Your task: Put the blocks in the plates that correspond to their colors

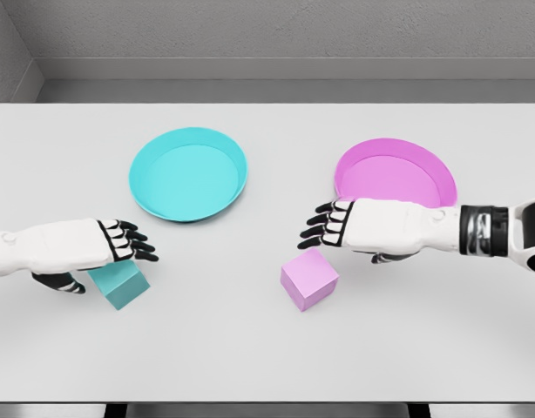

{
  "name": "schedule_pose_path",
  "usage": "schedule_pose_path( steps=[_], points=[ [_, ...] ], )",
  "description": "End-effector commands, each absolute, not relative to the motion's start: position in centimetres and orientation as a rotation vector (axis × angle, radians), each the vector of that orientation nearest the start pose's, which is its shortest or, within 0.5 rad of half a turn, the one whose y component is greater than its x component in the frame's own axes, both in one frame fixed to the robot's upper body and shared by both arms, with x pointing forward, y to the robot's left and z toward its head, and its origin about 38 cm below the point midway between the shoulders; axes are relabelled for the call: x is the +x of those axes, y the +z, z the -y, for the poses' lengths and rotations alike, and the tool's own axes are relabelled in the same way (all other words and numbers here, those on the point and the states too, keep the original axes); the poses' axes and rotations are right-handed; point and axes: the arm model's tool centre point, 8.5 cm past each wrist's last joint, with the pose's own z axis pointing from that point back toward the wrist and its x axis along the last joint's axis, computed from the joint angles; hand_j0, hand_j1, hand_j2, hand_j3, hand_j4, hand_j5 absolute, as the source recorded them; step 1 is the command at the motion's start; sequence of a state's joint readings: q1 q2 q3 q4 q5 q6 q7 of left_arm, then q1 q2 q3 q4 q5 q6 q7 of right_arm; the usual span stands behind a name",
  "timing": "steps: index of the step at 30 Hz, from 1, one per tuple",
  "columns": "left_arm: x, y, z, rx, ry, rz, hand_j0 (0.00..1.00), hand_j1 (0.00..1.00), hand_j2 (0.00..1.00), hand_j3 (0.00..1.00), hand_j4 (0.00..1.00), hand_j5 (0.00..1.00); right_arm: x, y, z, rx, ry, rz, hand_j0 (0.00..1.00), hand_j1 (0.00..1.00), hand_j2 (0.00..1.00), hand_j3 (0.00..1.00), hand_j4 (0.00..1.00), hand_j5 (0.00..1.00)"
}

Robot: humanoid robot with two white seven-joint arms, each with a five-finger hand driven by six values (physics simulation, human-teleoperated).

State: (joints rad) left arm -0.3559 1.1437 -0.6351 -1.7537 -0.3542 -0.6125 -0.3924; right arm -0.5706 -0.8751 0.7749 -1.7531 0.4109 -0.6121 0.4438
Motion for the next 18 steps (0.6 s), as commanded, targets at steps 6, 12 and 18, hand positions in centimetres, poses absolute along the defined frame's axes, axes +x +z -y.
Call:
schedule_pose_path(
  steps=[6, 12, 18],
  points=[
    [33.4, 18.0, -32.5, 0.26, -2.272, 1.298, 1.0, 1.0, 1.0, 1.0, 1.0, 1.0, 35.7, 19.1, 20.9, 0.132, -2.848, -1.935, 1.0, 1.0, 1.0, 1.0, 1.0, 1.0],
    [33.3, 17.1, -31.8, 0.249, -2.284, 1.299, 1.0, 1.0, 1.0, 1.0, 1.0, 1.0, 35.0, 17.8, 18.9, 0.021, -2.856, -1.864, 1.0, 1.0, 1.0, 1.0, 1.0, 1.0],
    [33.3, 16.8, -31.9, 0.267, -2.313, 1.275, 1.0, 1.0, 1.0, 1.0, 1.0, 1.0, 34.4, 16.8, 19.0, -0.023, -2.91, -1.783, 1.0, 1.0, 1.0, 1.0, 1.0, 1.0]
  ],
)
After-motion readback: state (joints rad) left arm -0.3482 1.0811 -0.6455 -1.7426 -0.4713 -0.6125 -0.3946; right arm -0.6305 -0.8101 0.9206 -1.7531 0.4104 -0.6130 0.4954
